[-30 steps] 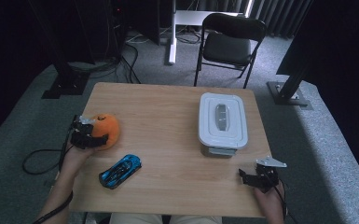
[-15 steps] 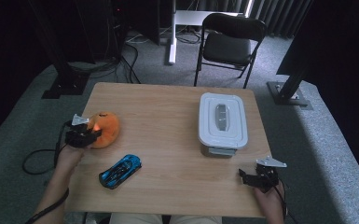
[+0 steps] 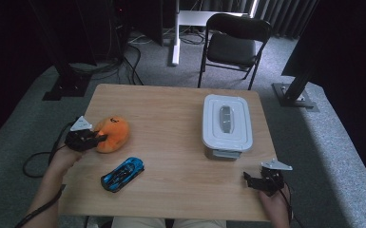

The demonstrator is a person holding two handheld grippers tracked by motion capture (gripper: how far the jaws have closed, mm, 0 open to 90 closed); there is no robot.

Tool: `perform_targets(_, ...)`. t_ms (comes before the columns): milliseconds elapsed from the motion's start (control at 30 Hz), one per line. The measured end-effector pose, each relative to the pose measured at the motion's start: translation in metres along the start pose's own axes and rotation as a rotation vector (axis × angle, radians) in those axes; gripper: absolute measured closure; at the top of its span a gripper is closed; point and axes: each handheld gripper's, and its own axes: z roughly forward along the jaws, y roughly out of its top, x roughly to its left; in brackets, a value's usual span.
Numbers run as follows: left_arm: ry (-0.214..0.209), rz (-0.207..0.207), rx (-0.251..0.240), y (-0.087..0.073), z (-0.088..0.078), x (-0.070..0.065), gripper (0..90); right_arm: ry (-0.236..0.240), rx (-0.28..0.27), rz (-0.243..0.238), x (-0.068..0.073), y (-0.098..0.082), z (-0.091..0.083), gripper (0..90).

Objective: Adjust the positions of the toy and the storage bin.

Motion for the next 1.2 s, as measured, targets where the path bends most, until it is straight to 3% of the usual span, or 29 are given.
perform_targets(33,-0.013,-0.028,0.012,-0.003,0.001,0.002,72.9,0.000,0.000,0.000,0.000,0.000,0.000,14.3)
perform_targets(67,-0.013,-0.028,0.012,-0.003,0.001,0.002,71.2,0.000,0.000,-0.001,0.000,0.000,0.000,14.3)
perform_targets(100,-0.002,-0.062,0.013,-0.005,0.003,0.001,71.2,0.000,0.000,-0.001,0.000,0.000,0.000,14.3)
perform_targets(133,0.017,-0.075,0.010,-0.005,0.003,0.000,65.6,0.000,0.000,0.000,0.000,0.000,0.000,14.3)
perform_targets(167,0.018,-0.088,0.012,-0.005,0.003,-0.001,51.8,0.000,0.000,0.000,0.000,0.000,0.000,14.3)
perform_targets(200,0.045,-0.110,0.003,-0.004,0.002,-0.002,42.2,0.000,0.000,0.000,0.000,0.000,0.000,14.3)
perform_targets(267,0.048,-0.124,-0.010,-0.003,0.000,-0.002,37.9,0.000,0.000,0.000,0.000,0.000,0.000,14.3)
perform_targets(300,0.030,-0.123,-0.015,-0.004,-0.001,-0.003,35.0,0.000,0.000,0.000,0.000,0.000,0.000,14.3)
perform_targets(333,0.030,-0.123,-0.015,-0.004,-0.001,-0.003,28.0,0.000,0.000,0.000,0.000,0.000,0.000,14.3)
perform_targets(367,0.042,-0.102,-0.008,-0.003,-0.003,-0.007,23.6,0.002,0.000,0.000,0.000,0.000,0.000,14.1)
perform_targets(433,0.091,-0.102,0.014,-0.001,-0.005,-0.010,15.1,0.003,0.001,-0.002,0.000,0.000,0.000,13.6)
perform_targets(467,0.109,-0.114,0.007,-0.001,-0.006,-0.011,15.1,0.004,0.002,-0.003,0.000,0.000,0.000,13.3)
perform_targets(567,0.113,-0.138,-0.012,0.000,-0.010,-0.010,11.7,0.005,0.004,-0.006,0.000,0.000,0.000,13.0)
perform_targets(633,0.133,-0.161,-0.002,0.002,-0.016,-0.010,8.7,0.005,0.003,-0.004,0.000,0.000,0.000,12.8)
perform_targets(700,0.114,-0.179,0.009,0.004,-0.019,-0.011,0.5,0.002,0.004,-0.003,0.000,0.000,0.000,12.5)
perform_targets(767,0.120,-0.181,0.003,0.005,-0.020,-0.012,0.4,-0.006,0.006,0.005,0.000,0.000,0.000,12.4)
perform_targets(967,0.069,-0.155,-0.025,0.017,-0.023,-0.025,0.5,-0.015,0.005,0.016,-0.001,0.000,0.000,12.5)
perform_targets(1033,0.030,-0.125,-0.023,0.024,-0.018,-0.034,0.5,-0.031,0.010,0.018,-0.004,0.001,0.000,12.5)
perform_targets(1200,0.007,-0.105,-0.017,0.033,-0.006,-0.048,0.5,-0.043,-0.019,0.036,-0.010,0.007,-0.005,12.6)
